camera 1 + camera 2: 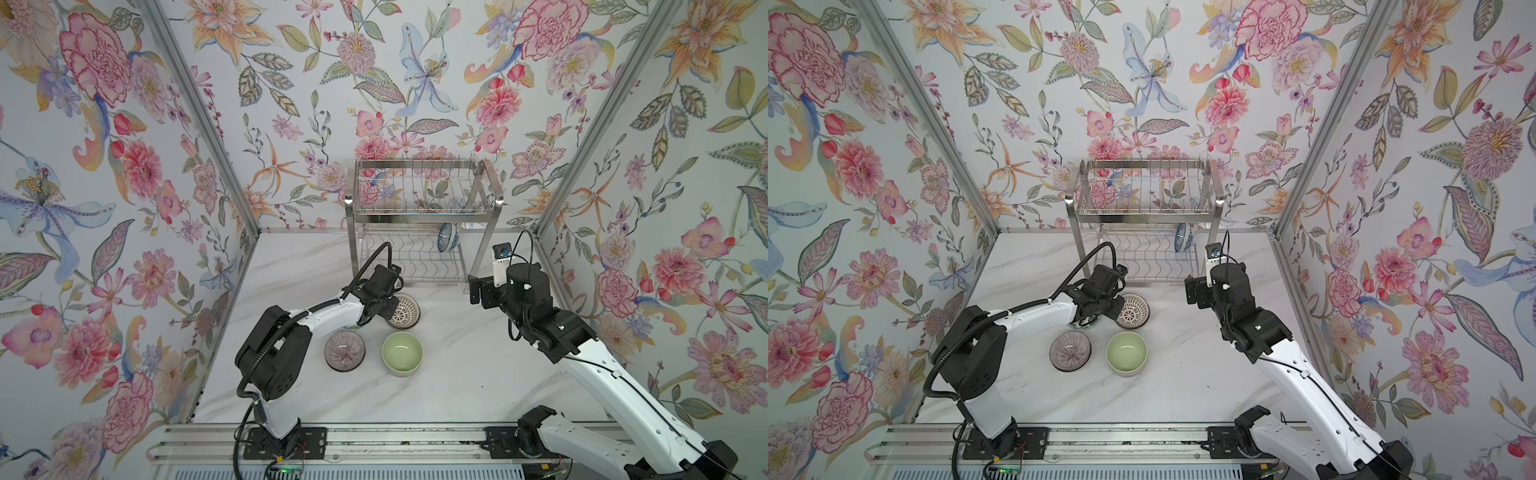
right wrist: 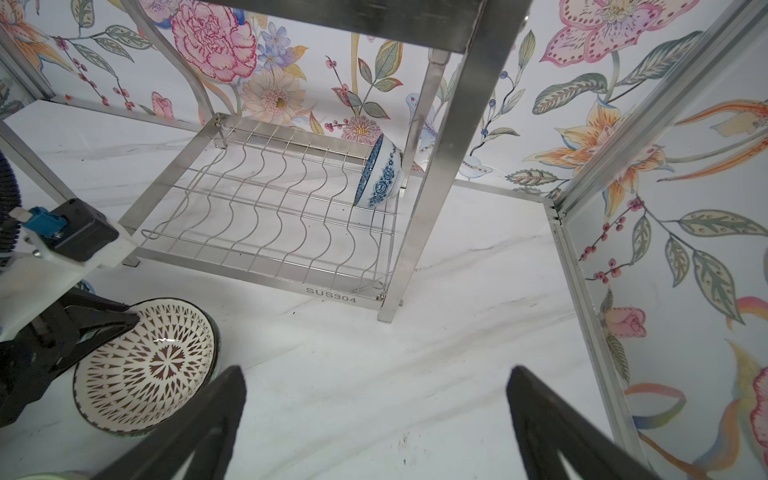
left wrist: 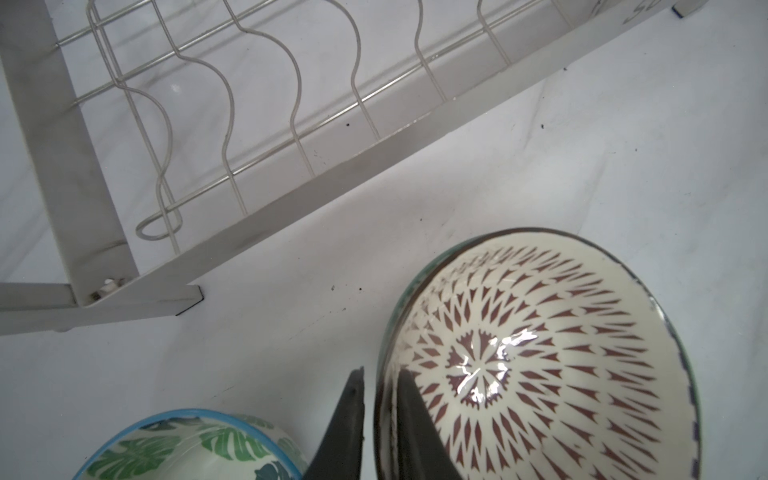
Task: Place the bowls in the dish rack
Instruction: 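Close the left gripper on the maroon-patterned bowl rim and lift it, then bring the maroon-patterned bowl toward the right gripper while the right gripper reaches it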
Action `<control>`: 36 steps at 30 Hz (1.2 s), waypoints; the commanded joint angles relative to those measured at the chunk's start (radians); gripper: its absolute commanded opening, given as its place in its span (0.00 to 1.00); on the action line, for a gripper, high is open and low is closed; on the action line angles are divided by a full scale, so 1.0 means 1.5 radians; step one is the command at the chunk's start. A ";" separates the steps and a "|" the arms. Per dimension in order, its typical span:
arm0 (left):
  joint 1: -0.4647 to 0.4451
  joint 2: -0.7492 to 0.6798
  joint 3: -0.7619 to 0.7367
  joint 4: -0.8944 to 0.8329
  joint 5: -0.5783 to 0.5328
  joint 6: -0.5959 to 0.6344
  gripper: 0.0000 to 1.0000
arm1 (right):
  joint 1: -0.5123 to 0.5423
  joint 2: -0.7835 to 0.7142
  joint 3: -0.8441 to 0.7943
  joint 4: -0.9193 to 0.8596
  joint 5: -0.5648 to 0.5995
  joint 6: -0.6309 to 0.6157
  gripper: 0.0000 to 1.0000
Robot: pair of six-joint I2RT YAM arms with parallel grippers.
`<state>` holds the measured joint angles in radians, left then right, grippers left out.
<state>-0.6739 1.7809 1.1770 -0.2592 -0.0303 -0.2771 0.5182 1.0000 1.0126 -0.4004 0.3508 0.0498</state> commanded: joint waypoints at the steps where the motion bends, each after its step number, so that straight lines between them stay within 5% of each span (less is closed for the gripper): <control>1: -0.005 0.013 0.018 -0.016 -0.002 -0.002 0.14 | -0.005 -0.010 -0.005 -0.002 0.002 0.001 0.99; 8: -0.005 0.011 0.023 -0.019 -0.006 -0.001 0.00 | -0.007 -0.009 -0.005 -0.002 0.001 0.001 0.99; 29: -0.005 -0.122 0.021 0.017 -0.060 -0.008 0.00 | -0.009 -0.013 0.004 -0.002 -0.018 0.001 0.99; 36: -0.005 -0.222 -0.050 0.147 -0.035 -0.020 0.00 | -0.009 -0.011 0.017 -0.002 -0.044 0.004 0.99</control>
<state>-0.6746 1.5341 1.1461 -0.1951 -0.0910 -0.2840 0.5087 0.9958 1.0130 -0.4004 0.3141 0.0498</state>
